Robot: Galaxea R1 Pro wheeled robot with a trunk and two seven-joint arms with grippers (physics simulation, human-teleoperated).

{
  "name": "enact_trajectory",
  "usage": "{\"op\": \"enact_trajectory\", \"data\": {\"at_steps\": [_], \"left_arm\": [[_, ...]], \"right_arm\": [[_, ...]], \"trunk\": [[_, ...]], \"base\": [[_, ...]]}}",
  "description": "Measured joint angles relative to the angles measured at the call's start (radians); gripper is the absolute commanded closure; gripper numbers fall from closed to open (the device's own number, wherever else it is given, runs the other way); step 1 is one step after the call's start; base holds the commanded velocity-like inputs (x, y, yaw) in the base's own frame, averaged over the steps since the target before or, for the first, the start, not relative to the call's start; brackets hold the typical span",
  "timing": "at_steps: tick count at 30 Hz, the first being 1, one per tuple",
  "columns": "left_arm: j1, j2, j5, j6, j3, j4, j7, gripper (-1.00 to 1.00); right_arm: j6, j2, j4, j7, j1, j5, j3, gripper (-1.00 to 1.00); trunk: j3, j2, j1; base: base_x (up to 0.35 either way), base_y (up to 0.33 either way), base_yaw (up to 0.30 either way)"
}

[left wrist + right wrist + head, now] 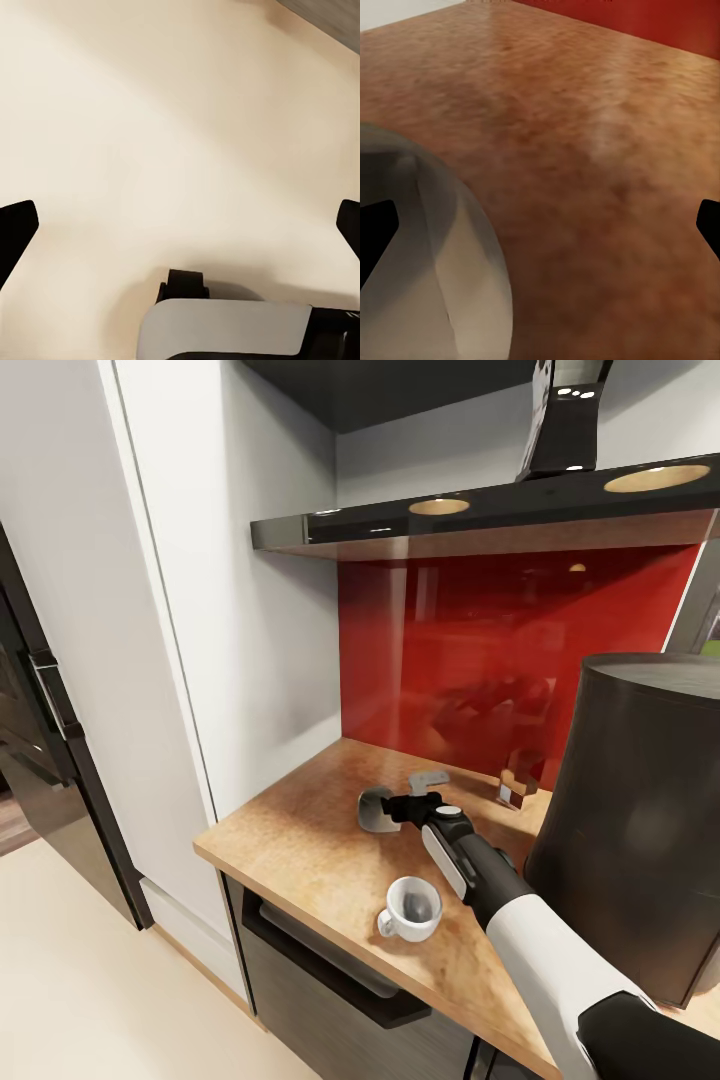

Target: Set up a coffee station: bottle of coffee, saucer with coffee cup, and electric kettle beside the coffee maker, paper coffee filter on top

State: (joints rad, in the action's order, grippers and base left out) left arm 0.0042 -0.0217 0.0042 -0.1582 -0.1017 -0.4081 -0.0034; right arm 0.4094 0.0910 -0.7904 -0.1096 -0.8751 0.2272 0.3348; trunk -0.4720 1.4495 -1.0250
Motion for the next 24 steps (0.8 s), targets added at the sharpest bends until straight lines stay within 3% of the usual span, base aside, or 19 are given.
{"op": "enact_trajectory", "data": {"at_steps": [5,10,16,24], "left_arm": [[0.0,0.0,0.0,0.0,0.0,0.0,0.0,-1.0],[0.0,0.0,0.0,0.0,0.0,0.0,0.0,-1.0],[0.0,0.0,0.0,0.0,0.001,0.0,0.0,-1.0],[0.0,0.0,0.0,0.0,0.0,0.0,0.0,-1.0]], "right_arm": [[0.0,0.001,0.001,0.001,0.0,0.001,0.0,-1.0],[-0.047,0.002,0.039,0.003,0.0,0.0,0.001,-1.0],[-0.074,0.003,0.067,0.056,0.0,0.001,0.005,-1.0],[-0.077,0.003,0.07,0.066,0.0,0.001,0.005,-1.0]], "trunk": [[0.0,0.0,0.0],[0.0,0.0,0.0],[0.0,0.0,0.0],[0.0,0.0,0.0]], "base": [[0.0,0.0,0.0],[0.0,0.0,0.0],[0.0,0.0,0.0],[0.0,0.0,0.0]]}}
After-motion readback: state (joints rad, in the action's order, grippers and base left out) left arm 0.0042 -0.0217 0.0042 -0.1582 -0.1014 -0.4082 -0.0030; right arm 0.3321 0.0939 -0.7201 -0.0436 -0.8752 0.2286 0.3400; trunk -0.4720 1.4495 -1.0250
